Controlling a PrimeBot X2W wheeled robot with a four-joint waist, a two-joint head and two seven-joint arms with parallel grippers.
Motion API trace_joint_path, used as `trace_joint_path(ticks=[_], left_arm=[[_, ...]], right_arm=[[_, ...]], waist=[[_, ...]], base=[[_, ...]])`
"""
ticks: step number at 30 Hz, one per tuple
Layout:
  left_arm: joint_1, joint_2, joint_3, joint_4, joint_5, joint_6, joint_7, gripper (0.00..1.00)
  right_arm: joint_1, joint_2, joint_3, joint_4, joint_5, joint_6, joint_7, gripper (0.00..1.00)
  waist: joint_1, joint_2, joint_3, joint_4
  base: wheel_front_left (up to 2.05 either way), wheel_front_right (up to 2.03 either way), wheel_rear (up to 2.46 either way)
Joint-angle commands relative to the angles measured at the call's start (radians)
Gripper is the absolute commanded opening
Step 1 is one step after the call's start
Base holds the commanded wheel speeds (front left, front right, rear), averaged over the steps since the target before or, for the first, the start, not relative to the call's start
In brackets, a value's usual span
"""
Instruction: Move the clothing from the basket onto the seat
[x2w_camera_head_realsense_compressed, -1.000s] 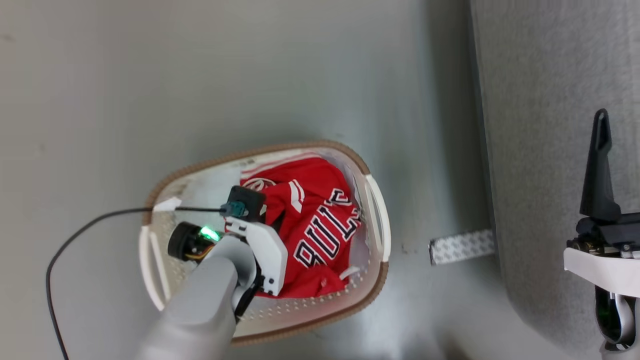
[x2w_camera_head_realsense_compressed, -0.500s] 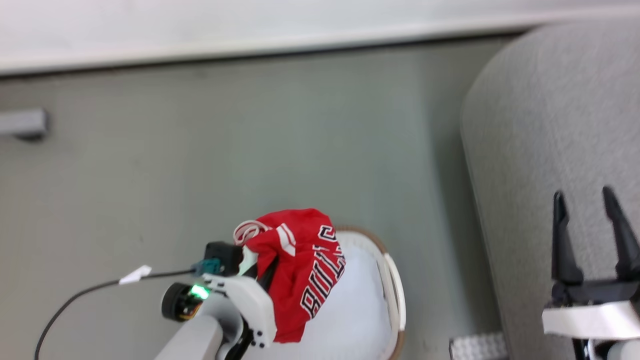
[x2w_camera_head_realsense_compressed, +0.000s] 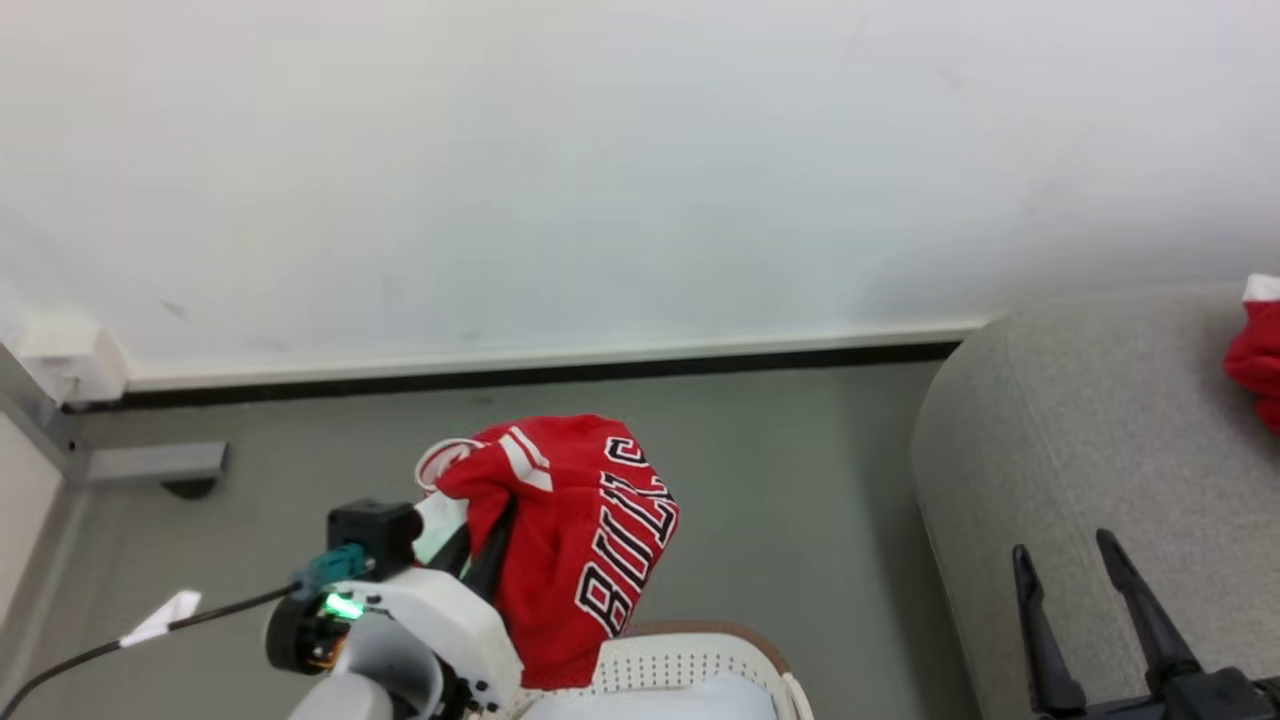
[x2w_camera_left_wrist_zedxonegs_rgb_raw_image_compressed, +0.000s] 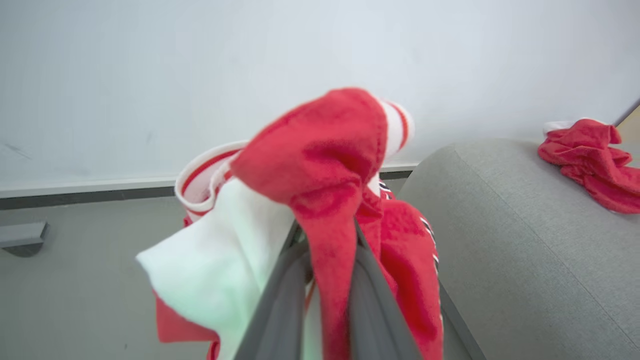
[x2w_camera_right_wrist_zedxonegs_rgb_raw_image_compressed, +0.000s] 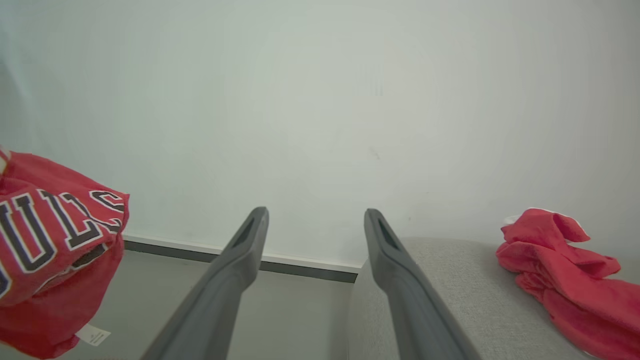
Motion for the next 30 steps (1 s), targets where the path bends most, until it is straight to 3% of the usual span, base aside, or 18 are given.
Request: trace_joint_path(ticks=[1, 10, 21, 25, 30], left_arm=[[0.028, 0.022, 0.014, -0.049, -0.004, 0.017, 0.011, 0.0], [0.121, 0.088, 0.057, -0.274, -0.009, 0.097, 0.079, 0.0], [0.138, 0.114, 0.06, -0.383, -0.002, 0.128, 0.124, 0.0], [0.126, 0.114, 0.051, -0.405, 0.003, 0.127, 0.128, 0.0], [0.1, 0.119, 0.037, -0.432, 0.011, 0.12, 0.141, 0.0]], right_arm=[[0.015, -0.001, 0.011, 0.0, 0.011, -0.003, 0.001, 1.0], [0.076, -0.002, 0.036, -0.006, 0.039, -0.003, 0.001, 1.0], [0.062, -0.003, 0.069, -0.01, 0.033, -0.003, 0.001, 1.0], [0.035, -0.035, 0.162, 0.004, 0.054, -0.003, 0.001, 1.0], [-0.051, -0.108, 0.378, 0.046, 0.111, -0.003, 0.001, 1.0]], waist=[[0.0005, 0.0, -0.047, -0.001], [0.0005, 0.0, -0.099, -0.009], [0.0005, 0.0, -0.096, -0.009], [0.0005, 0.0, -0.093, -0.01], [0.0005, 0.0, -0.088, -0.013]], base=[[0.0, 0.0, 0.0], [0.0, 0.0, 0.0], [0.0, 0.0, 0.0], [0.0, 0.0, 0.0], [0.0, 0.0, 0.0]])
